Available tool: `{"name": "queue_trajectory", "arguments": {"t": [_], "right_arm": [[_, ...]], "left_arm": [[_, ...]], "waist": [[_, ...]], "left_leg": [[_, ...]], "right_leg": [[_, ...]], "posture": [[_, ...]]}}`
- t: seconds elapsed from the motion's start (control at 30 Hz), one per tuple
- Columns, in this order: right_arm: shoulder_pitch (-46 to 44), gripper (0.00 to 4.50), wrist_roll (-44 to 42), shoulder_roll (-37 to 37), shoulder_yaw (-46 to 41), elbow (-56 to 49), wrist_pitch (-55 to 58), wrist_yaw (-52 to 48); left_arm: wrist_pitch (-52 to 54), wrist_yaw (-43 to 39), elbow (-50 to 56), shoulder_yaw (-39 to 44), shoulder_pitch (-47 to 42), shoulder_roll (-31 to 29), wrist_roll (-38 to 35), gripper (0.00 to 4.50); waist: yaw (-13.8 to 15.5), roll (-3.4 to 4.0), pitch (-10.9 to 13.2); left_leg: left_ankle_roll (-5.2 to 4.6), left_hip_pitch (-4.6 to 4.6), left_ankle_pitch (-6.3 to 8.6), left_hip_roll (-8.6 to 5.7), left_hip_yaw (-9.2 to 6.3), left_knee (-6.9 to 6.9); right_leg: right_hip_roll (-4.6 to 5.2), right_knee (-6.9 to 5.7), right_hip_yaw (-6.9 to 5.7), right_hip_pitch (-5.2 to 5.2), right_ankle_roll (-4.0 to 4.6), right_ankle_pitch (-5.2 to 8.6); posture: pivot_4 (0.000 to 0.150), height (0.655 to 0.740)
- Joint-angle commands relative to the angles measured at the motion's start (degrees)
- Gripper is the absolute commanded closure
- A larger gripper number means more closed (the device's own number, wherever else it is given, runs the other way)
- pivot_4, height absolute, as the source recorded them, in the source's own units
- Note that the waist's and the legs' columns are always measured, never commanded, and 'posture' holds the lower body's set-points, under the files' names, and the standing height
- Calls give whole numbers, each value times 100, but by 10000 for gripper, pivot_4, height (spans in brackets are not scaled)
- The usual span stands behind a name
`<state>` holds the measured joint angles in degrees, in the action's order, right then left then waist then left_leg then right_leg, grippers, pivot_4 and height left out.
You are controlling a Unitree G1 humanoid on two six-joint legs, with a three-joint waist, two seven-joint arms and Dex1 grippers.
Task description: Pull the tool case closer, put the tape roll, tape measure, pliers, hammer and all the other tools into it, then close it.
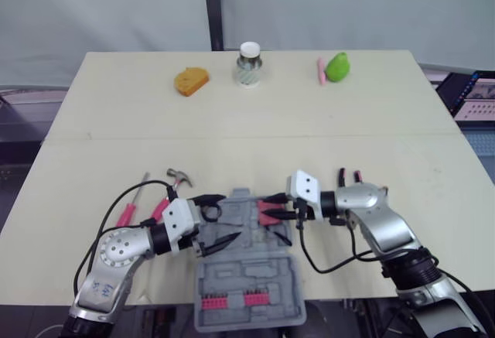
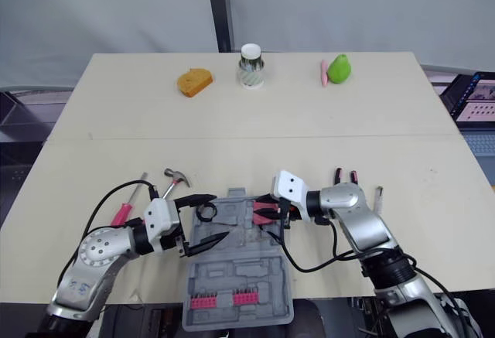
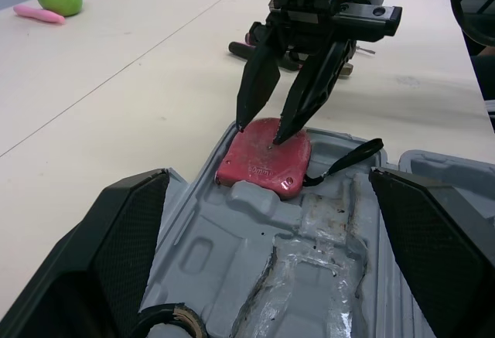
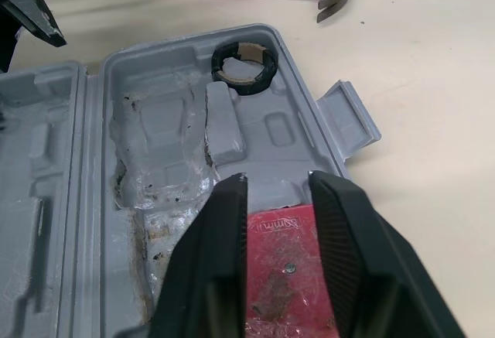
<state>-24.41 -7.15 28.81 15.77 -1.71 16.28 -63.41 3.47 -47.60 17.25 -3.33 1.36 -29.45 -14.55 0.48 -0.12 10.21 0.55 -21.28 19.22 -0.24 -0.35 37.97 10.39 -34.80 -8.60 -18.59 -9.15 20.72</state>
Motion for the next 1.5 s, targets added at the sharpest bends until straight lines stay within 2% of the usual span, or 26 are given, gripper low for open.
{"name": "queue_trajectory", "arguments": {"t": [0.03,0.6,0.9,1.03,1.17,1.3,1.37,1.43,1.5], "right_arm": [[-50,29493,-21,56,4,-74,-110,-4],[-76,29493,558,107,329,1486,-1061,-83],[96,29493,715,-70,526,2488,-1630,-60],[53,29493,521,-252,388,2716,-1712,-103],[-7,29493,107,-319,127,2300,-1516,-255],[75,29493,-809,-56,-387,756,-497,-405],[306,29493,-1433,456,-985,-196,280,-403],[758,29493,-1815,1126,-1806,-553,733,-392],[1260,24434,-1936,1647,-2524,-427,872,-355]], "left_arm": [[-15,8,152,20,-11,-28,-73,0],[-36,-25,136,12,1,-88,-39,0],[26,-5,198,47,39,-135,-66,0],[77,-8,236,51,68,-163,-74,0],[196,4,232,158,30,-199,-154,0],[580,87,249,483,-57,-283,-461,0],[1021,148,246,869,-30,-484,-689,0],[1375,208,4,1408,93,-818,-748,0],[1532,247,-366,2028,261,-1090,-830,0]], "waist": [[2,0,0],[10,0,0],[11,-17,-25],[-33,-34,-52],[-47,-30,-51],[-27,-1,-32],[-16,20,-17],[12,22,-16],[76,16,-14]], "left_leg": [[0,0,0,0,0,0],[0,2,0,-1,0,1],[0,21,0,1,0,1],[0,30,0,3,-2,0],[2,32,1,4,-6,0],[1,10,1,3,-10,2],[1,0,1,0,-10,2],[1,-4,1,-1,-12,1],[-1,-4,2,-2,-13,-4]], "right_leg": [[0,0,0,0,0,0],[1,1,0,4,0,0],[0,1,0,20,0,0],[-2,2,0,29,0,0],[-4,5,0,33,0,0],[-3,5,0,18,0,0],[-2,5,0,8,0,0],[-1,6,0,6,0,0],[-1,10,-3,9,0,0]], "posture": [[1500,7400],[1500,7400],[1500,7400],[1500,7400],[1500,7400],[1500,7400],[1500,7400],[1500,7400],[1500,7400]]}}
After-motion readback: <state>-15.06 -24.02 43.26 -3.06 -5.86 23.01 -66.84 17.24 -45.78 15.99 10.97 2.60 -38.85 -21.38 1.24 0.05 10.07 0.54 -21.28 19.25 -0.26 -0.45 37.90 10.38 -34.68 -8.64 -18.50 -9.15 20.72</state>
